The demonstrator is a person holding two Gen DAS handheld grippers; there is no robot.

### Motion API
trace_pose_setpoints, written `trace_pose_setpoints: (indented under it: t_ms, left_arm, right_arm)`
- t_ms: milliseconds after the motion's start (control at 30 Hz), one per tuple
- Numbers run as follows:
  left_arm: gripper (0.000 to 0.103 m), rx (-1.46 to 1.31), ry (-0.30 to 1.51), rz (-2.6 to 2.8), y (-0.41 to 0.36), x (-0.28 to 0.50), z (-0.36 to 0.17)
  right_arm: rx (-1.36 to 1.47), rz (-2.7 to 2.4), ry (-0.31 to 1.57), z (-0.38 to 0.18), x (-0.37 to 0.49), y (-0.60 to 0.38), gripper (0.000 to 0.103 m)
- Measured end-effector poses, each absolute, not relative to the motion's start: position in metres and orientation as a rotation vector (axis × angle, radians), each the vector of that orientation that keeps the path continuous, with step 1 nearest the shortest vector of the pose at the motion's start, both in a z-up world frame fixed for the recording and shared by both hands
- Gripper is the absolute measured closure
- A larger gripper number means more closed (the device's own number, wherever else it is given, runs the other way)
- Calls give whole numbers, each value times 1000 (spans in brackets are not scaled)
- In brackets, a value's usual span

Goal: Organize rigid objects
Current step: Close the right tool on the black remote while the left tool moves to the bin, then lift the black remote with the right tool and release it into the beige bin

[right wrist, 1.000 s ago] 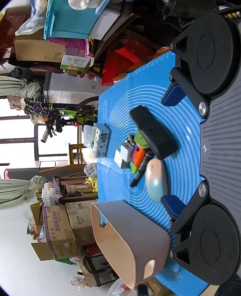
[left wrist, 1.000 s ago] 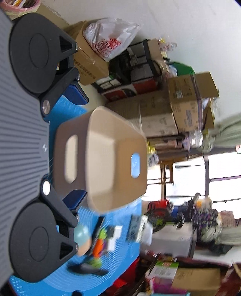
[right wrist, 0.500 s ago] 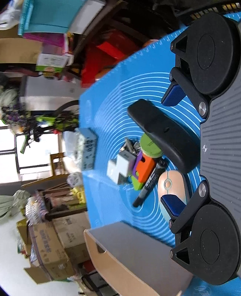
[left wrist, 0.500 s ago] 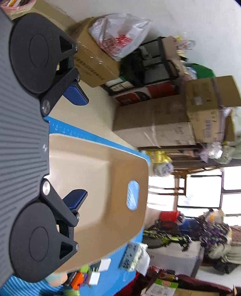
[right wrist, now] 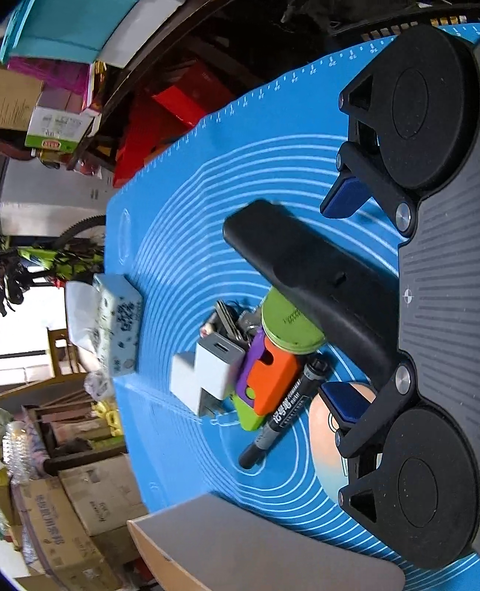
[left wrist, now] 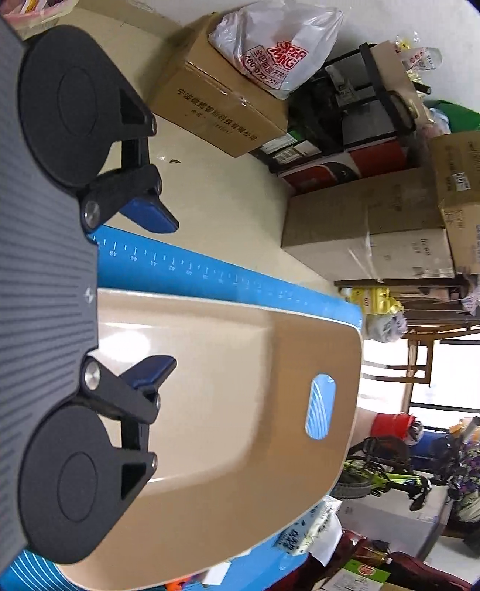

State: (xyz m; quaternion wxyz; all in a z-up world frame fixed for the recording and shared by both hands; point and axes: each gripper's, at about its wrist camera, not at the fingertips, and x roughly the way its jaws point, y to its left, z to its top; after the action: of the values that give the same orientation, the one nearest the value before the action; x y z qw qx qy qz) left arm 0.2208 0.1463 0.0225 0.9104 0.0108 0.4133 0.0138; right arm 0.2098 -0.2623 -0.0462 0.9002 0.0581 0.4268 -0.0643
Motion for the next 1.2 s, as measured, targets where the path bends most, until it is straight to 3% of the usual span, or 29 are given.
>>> trace_pose_setpoints:
  t_ms: [100, 167, 233, 400, 800, 867, 1200]
  left_arm:
    - [42, 29, 877, 14, 150, 223, 18]
    - [54, 39, 886, 14, 151, 224, 15]
    - [76, 45, 901, 19, 152, 229, 12]
    - [97, 42, 906, -19, 149, 230, 11]
    - [98, 15, 913, -8, 151, 232, 12]
    - [98, 16, 912, -7, 152, 232, 12]
    - [97, 9, 912, -1, 151, 232, 12]
  right_arm:
    - [84, -151, 921, -54, 218, -257, 16]
    - [93, -153, 954, -59, 222, -257, 18]
    - [103, -159, 958, -60, 223, -257, 19]
    - [100, -159, 963, -58, 223, -255, 27]
    - [163, -159, 963, -45, 209, -271, 49]
    - [134, -188, 976, -42, 208, -273, 65]
    - [173, -182, 985, -52, 207, -290, 66]
